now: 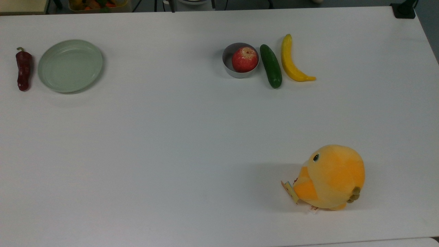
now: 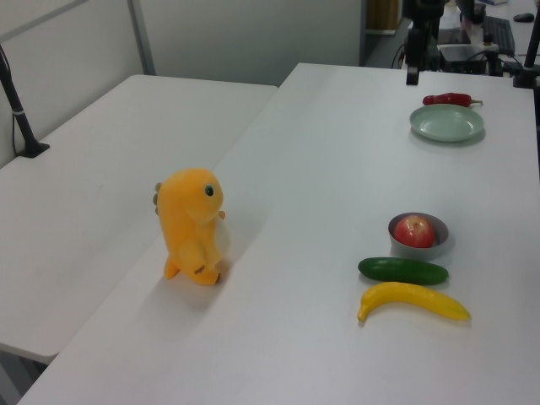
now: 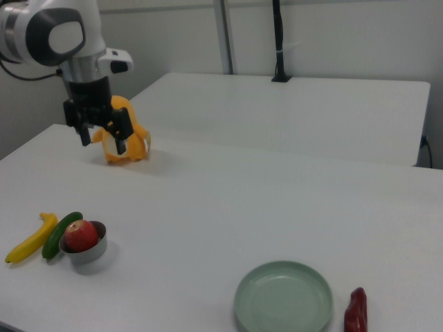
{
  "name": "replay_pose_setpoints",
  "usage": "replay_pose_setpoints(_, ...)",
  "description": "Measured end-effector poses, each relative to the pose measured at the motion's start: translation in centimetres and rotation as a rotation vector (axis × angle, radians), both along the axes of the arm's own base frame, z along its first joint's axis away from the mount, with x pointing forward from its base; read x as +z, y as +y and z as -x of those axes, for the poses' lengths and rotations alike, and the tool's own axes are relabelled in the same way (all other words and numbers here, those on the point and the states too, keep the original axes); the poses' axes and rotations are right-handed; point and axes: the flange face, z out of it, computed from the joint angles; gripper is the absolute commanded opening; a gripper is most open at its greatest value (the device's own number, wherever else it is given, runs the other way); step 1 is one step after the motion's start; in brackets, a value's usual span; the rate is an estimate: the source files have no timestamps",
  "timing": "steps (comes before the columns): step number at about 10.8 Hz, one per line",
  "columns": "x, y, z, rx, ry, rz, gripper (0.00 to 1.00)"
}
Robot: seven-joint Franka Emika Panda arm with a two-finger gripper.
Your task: Red apple placed in the center of the desktop
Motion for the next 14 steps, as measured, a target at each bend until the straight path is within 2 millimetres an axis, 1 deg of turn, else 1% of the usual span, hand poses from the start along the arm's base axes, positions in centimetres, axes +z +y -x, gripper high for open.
replay_pose_setpoints(2,-3.2,3.6,1.0,0.067,0.066,0.012,1.0)
replay_pose_setpoints(3,-4.8,5.1,1.6,0.096,0.1,0.019,1.0)
replay_pose_setpoints(4,-6.3,6.1,2.1,0.115,0.131,0.025,1.0)
replay_pose_setpoints(7,-11.0,8.6,3.1,0.166,0.225,0.044,1.0)
replay_pose_setpoints(8,-12.2,9.3,3.1,0.179,0.242,0.047,1.0)
replay_pose_setpoints(12,-17.1,11.8,3.8,0.218,0.2,0.046,1.0)
replay_pose_setpoints(14,-19.2,12.8,4.1,0.233,0.173,0.043,1.0)
